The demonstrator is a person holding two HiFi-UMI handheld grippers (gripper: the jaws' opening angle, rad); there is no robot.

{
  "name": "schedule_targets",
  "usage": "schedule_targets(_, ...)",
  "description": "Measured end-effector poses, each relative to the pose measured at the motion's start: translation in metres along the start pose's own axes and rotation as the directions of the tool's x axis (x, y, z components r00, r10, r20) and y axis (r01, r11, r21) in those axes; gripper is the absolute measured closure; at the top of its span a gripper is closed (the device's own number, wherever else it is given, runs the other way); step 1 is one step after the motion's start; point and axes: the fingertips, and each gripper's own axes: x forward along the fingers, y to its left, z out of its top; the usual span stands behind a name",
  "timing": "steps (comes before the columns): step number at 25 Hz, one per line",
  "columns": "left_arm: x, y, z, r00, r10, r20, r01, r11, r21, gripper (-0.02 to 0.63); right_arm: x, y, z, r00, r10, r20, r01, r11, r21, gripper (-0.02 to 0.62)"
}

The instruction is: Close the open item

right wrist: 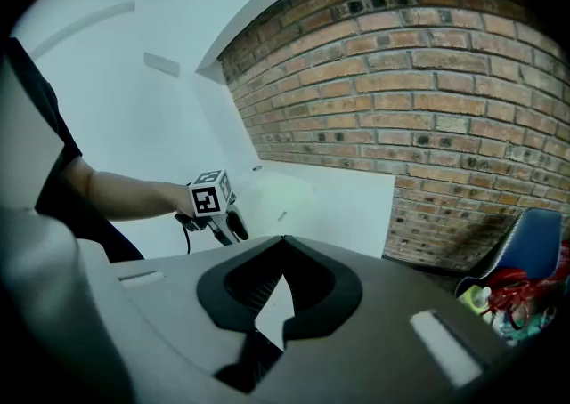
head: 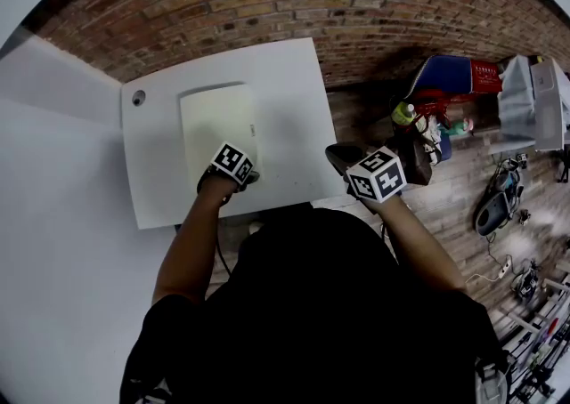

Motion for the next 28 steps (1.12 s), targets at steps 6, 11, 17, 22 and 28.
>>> schedule_targets(6, 0.002, -0.007, 0.003, 0.999, -0.019, 0.051, 0.020, 1.000, -0.023, 0.348, -0.003, 0.001, -0.002, 1.000, 0.003, 0.001, -0.003, 1.000, -0.007, 0.595)
schedule_targets(11, 0.001, -0.008, 0.004, 0.995, -0.030, 0.093, 0.034, 0.999, -0.041, 0.348, -0.006, 0.002, -0.003, 1.000, 0.004, 0.001, -0.004, 1.000, -0.013, 0.595)
schedule_targets(17, -0.012, -0.009, 0.011, 0.984, -0.012, 0.180, 0.023, 0.998, -0.056, 0.382, -0.008, 0.003, 0.000, 1.000, 0.006, 0.009, -0.006, 1.000, -0.024, 0.595)
schedule_targets(22, -0.032, -0.005, 0.017, 0.971, 0.021, 0.238, -0.010, 0.999, -0.048, 0.422, -0.009, 0.003, 0.006, 1.000, 0.006, 0.020, -0.005, 0.999, -0.038, 0.595)
schedule_targets(28, -0.054, -0.006, 0.016, 0.958, 0.045, 0.284, -0.033, 0.998, -0.047, 0.448, -0.014, 0.008, 0.024, 0.996, 0.012, 0.088, -0.006, 0.998, -0.070, 0.595)
